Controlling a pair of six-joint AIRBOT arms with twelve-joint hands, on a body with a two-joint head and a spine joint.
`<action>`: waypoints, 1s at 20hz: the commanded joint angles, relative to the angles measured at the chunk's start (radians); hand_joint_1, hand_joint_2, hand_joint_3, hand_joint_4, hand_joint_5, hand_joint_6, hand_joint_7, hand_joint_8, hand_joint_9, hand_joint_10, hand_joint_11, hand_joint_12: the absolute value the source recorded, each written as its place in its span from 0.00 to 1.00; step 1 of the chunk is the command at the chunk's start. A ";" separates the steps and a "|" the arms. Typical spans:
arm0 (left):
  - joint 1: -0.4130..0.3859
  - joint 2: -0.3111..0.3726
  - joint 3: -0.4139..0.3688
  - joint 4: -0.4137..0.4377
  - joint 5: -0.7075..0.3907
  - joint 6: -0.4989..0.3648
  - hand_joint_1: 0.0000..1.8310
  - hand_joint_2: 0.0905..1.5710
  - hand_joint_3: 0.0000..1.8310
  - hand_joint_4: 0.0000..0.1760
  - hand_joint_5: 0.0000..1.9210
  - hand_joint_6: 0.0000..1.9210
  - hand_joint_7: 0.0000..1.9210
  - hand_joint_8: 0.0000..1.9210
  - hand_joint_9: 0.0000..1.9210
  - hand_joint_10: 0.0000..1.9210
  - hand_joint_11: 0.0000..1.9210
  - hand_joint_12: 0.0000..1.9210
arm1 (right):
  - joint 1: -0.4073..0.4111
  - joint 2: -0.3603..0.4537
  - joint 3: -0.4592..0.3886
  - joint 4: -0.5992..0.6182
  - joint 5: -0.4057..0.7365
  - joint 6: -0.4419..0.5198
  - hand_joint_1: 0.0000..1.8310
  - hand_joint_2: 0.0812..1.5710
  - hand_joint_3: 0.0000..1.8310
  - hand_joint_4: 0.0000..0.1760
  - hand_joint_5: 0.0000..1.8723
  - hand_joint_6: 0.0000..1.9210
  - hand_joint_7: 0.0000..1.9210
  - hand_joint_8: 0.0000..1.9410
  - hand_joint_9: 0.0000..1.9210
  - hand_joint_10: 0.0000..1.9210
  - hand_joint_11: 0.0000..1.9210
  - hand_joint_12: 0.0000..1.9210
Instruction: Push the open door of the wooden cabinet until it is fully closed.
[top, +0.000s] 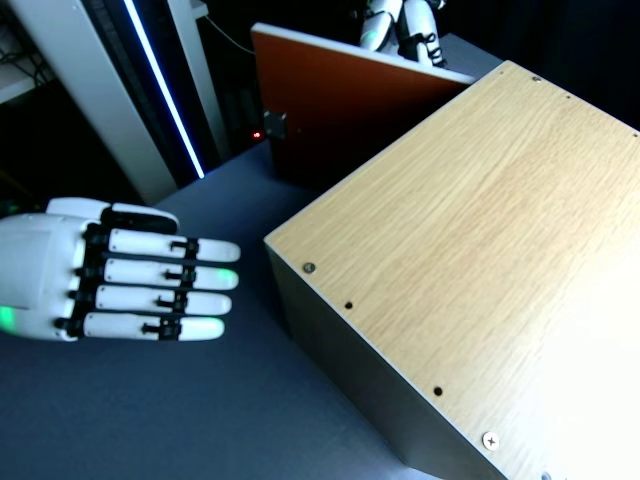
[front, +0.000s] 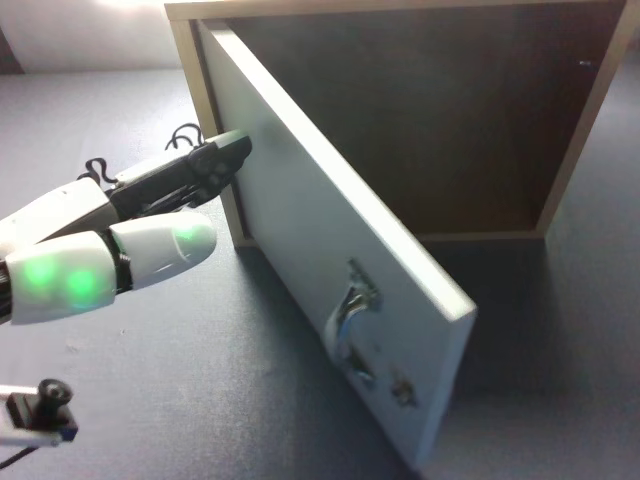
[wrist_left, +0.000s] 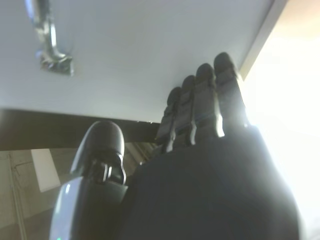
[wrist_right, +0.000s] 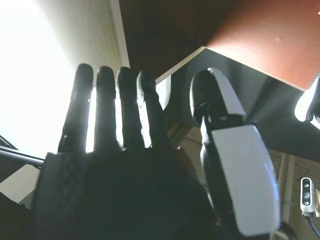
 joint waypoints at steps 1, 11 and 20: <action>-0.018 -0.005 0.002 0.003 -0.104 -0.006 0.00 0.95 0.01 0.00 0.02 0.00 0.03 0.00 0.03 0.00 0.03 0.03 | 0.004 -0.001 0.004 0.028 0.123 0.011 0.29 0.86 0.00 0.00 0.13 0.00 0.11 0.00 0.09 0.00 0.01 0.23; -0.132 -0.059 0.043 0.110 -0.010 -0.006 0.00 0.96 0.01 0.00 0.05 0.01 0.05 0.00 0.05 0.01 0.04 0.03 | 0.004 -0.001 0.003 0.028 0.123 0.011 0.29 0.86 0.00 0.00 0.14 0.00 0.10 0.00 0.09 0.00 0.01 0.24; -0.227 -0.123 0.099 0.157 0.085 -0.006 0.00 0.97 0.00 0.00 0.07 0.00 0.05 0.00 0.05 0.00 0.04 0.03 | 0.004 -0.001 0.003 0.028 0.123 0.011 0.28 0.85 0.00 0.00 0.14 0.00 0.11 0.00 0.10 0.00 0.00 0.25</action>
